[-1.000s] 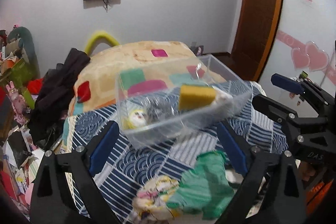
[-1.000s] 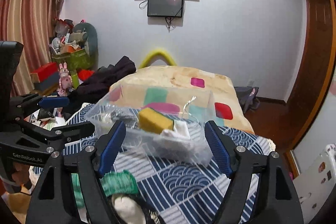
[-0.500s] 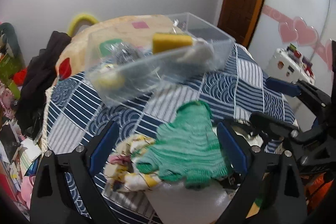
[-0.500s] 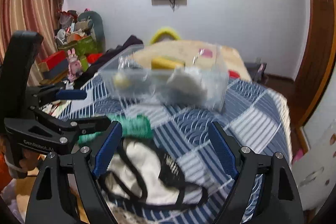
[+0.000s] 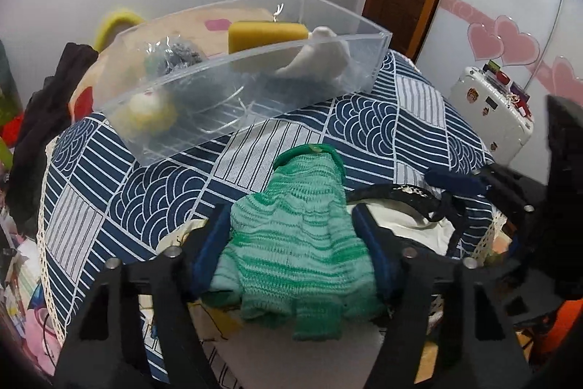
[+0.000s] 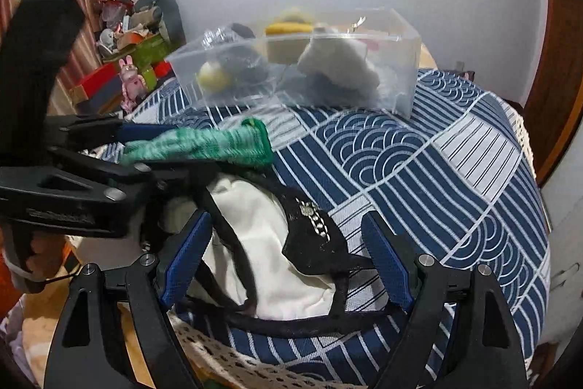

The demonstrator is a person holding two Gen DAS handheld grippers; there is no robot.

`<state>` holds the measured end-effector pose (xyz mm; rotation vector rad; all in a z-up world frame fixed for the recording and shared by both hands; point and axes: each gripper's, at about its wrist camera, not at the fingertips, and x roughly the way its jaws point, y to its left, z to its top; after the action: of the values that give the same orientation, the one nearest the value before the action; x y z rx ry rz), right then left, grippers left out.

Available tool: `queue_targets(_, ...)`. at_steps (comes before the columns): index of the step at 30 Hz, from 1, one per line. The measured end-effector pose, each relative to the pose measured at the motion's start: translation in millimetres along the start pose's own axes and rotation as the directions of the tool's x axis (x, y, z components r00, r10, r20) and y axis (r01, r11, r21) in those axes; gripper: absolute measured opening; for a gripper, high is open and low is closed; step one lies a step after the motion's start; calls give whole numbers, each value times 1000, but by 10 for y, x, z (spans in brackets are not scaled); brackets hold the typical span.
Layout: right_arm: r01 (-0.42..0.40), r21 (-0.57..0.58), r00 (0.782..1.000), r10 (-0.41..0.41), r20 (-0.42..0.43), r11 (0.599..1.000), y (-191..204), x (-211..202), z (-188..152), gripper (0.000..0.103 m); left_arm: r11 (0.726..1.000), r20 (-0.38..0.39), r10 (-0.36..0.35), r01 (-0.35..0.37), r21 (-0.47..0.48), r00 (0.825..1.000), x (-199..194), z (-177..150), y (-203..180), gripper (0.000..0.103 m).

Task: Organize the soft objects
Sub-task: 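Grasp the green knit glove with the left gripper while the right gripper grasps the black strappy garment, then lift the glove and garment over the box and open both grippers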

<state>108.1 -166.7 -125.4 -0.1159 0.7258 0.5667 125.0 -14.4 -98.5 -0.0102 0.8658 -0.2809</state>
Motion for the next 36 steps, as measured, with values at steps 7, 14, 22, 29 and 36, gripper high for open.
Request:
queue_targets(7, 31, -32, 999, -32, -28, 999, 52, 107, -71, 30, 1000, 28, -6, 6, -12, 1000, -98, 48, 37, 31)
queue_targets(14, 19, -28, 1000, -19, 2, 999, 0, 2, -42, 13, 999, 75, 16, -13, -45, 997, -255, 70, 116, 22)
queue_targets(22, 74, 45, 995, -77, 66, 996, -222, -129, 88, 12, 995, 146, 63, -51, -84, 987, -497, 104, 232, 21)
queue_targets(29, 84, 63, 986, -92, 141, 994, -244, -281, 292, 12, 992, 220, 104, -85, -95, 970, -735, 150, 253, 21)
queue_targets(36, 104, 59, 963, -116, 244, 993, -204, -402, 674, 12, 987, 282, 136, -104, -125, 950, -889, 265, 339, 21)
